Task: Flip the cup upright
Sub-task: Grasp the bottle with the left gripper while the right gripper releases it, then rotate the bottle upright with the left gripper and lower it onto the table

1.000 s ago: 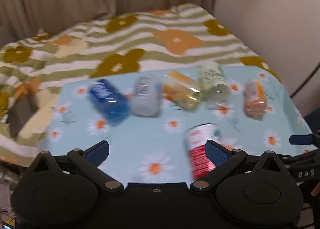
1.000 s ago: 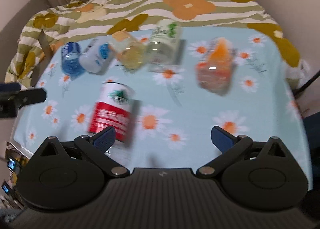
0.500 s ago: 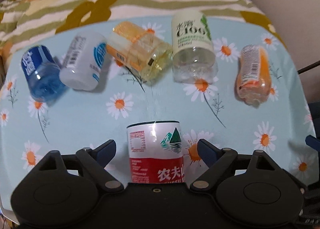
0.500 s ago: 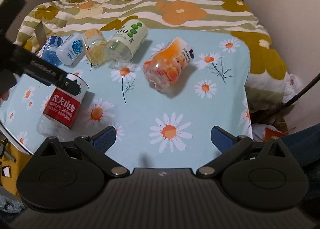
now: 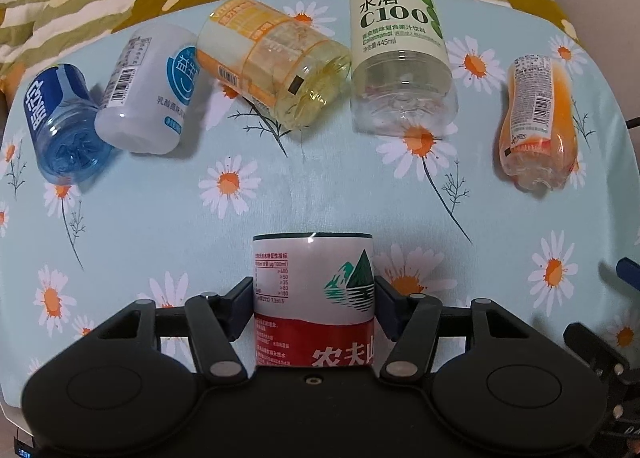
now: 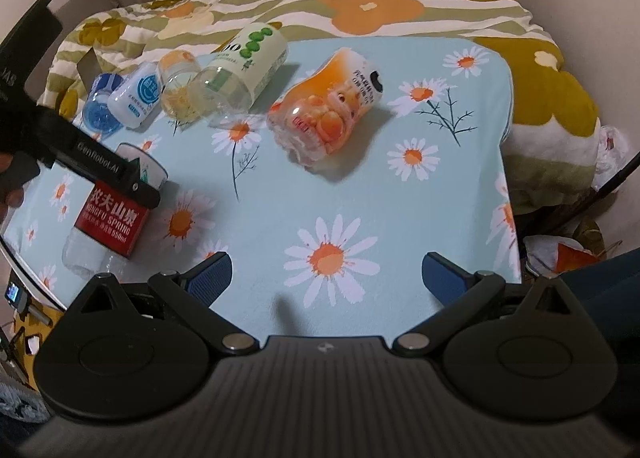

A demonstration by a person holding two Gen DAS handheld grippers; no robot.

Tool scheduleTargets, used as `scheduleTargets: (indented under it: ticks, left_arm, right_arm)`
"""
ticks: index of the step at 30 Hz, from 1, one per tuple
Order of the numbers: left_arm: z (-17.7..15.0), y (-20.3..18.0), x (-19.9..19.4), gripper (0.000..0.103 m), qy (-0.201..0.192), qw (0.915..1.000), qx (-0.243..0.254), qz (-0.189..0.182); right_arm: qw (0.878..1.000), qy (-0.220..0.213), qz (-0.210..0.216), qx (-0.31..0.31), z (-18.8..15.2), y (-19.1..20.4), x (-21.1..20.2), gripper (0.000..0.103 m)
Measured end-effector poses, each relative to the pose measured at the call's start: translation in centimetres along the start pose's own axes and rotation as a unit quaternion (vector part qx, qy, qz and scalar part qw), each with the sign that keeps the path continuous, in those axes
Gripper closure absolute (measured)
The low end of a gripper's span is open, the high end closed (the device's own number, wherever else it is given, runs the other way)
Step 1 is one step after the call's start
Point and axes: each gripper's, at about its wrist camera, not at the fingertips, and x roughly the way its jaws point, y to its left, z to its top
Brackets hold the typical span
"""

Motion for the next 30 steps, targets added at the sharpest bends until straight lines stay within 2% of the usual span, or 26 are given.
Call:
scheduleTargets:
  ticks: [4, 8, 11, 12, 13, 16, 19, 24, 25, 27, 30]
  left_arm:
    - [-0.2, -0.3, -0.6, 0.038, -0.007, 0.9999, -0.005, -0.006]
    - [-0.3, -0.3, -2.8, 0.038, -0.035, 0.9993, -0.007, -0.007]
    - [-1.0, 0.4, -5.6, 0.038, -0.096, 0.9949, -0.026, -0.019]
    - [-1.6, 0.6, -6.5, 0.038, -0.129, 0.9909, -0.034, -0.021]
    - [-2.5, 0.8, -7.5, 0.038, -0.173, 0.9838, -0.041, -0.018]
    - [-4.4, 1.1, -8.3, 0.038, -0.265, 0.9621, -0.065, -0.002]
    - [-6.3, 1.6, -7.8, 0.038, -0.349, 0.9328, -0.09, 0.001]
    - [-8.4, 1.9, -5.5, 0.038, -0.439, 0.8903, -0.12, -0.009]
    - [-8.7, 1.7, -5.2, 0.037, -0.451, 0.8838, -0.123, -0.007]
    - [-8.9, 1.4, -4.2, 0.037, -0.473, 0.872, -0.127, 0.0]
    - [-9.0, 1.5, -3.2, 0.037, -0.49, 0.8621, -0.129, 0.009]
  right_arm:
    - [1.0, -0.006, 0.001, 0.001, 0.3, -0.2, -0.2, 0.0]
    - [1.0, -0.017, 0.005, -0.002, 0.7, 0.2, -0.8, 0.0]
    - [1.0, -0.027, 0.008, -0.009, 1.0, 0.8, -1.3, 0.0]
    - [0.999, -0.031, 0.009, -0.012, 1.1, 1.1, -1.4, 0.0]
    - [0.999, -0.033, 0.009, -0.015, 1.2, 1.3, -1.5, 0.0]
    - [0.999, -0.034, 0.011, -0.025, 1.5, 2.0, -1.3, 0.0]
    - [0.998, -0.035, 0.01, -0.043, 1.6, 2.8, -1.0, 0.0]
    - [0.995, -0.038, -0.021, -0.09, 1.3, 4.5, -0.2, 0.0]
    - [0.994, -0.04, -0.027, -0.098, 1.2, 4.8, -0.1, 0.0]
    - [0.993, -0.044, -0.031, -0.109, 0.9, 5.3, 0.2, 0.0]
    - [0.991, -0.047, -0.031, -0.123, 0.3, 6.0, 0.5, 0.0]
